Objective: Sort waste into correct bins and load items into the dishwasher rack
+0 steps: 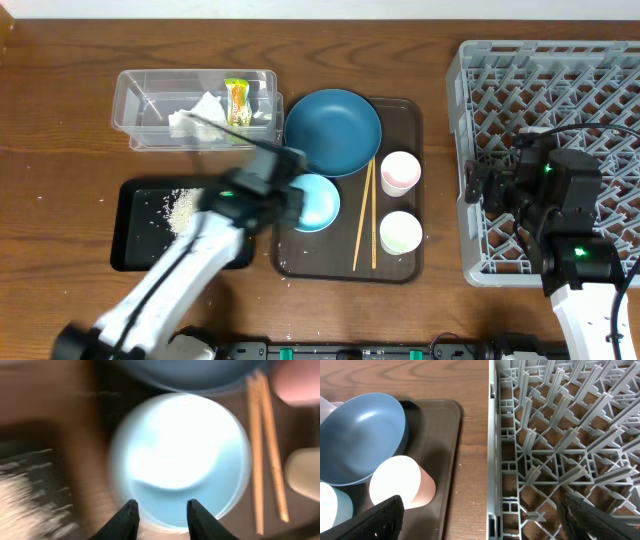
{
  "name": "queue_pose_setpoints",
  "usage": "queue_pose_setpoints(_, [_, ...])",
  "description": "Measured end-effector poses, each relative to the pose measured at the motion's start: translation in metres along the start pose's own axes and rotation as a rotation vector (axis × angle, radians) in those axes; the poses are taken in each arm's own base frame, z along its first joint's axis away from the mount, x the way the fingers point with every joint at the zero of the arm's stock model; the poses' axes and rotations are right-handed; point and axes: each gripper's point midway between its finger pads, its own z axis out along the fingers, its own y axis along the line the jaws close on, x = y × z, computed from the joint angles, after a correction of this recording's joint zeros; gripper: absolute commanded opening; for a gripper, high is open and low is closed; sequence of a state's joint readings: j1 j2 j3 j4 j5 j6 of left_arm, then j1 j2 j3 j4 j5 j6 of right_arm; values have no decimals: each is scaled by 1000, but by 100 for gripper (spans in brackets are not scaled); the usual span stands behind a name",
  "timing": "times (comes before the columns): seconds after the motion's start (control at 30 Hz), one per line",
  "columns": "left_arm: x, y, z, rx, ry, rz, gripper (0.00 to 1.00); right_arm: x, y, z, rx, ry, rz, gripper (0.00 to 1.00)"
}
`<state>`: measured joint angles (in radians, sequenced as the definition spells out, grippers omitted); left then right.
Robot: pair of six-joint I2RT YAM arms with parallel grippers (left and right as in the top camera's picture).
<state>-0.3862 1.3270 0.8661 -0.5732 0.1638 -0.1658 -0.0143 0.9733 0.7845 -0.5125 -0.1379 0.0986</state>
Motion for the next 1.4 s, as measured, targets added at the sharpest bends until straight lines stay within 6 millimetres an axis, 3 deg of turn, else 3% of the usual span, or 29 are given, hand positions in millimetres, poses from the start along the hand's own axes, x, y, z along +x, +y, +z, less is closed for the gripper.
queue_pose_setpoints(0.07, [-4, 32, -16, -89, -28, -99, 29, 0, 0, 0, 0, 0, 0, 97])
queue_pose_setpoints(0.17, [7, 82, -31, -222, -18, -303, 11, 0, 0, 0, 0, 0, 0, 97])
queue_pose_setpoints(0.27, [39, 122, -42, -332, 58, -585, 8, 0, 0, 0, 0, 0, 0, 97])
queue_pose_setpoints(0.37, [76, 145, -55, -423, 144, -878, 8, 0, 0, 0, 0, 0, 0, 97])
queue_pose_setpoints(0.6, [113, 181, -77, -532, 159, -1277, 7, 0, 0, 0, 0, 1, 0, 98])
queue_pose_setpoints(0.77, [136, 196, -80, -568, 158, -1445, 6, 0, 0, 0, 0, 1, 0, 97])
queue_pose_setpoints(1.0, [173, 197, -63, -597, 203, -1559, 7, 0, 0, 0, 0, 0, 0, 98])
queue_pose_setpoints(1.4, [168, 200, -28, -494, 100, -1593, 10, 0, 0, 0, 0, 0, 0, 97])
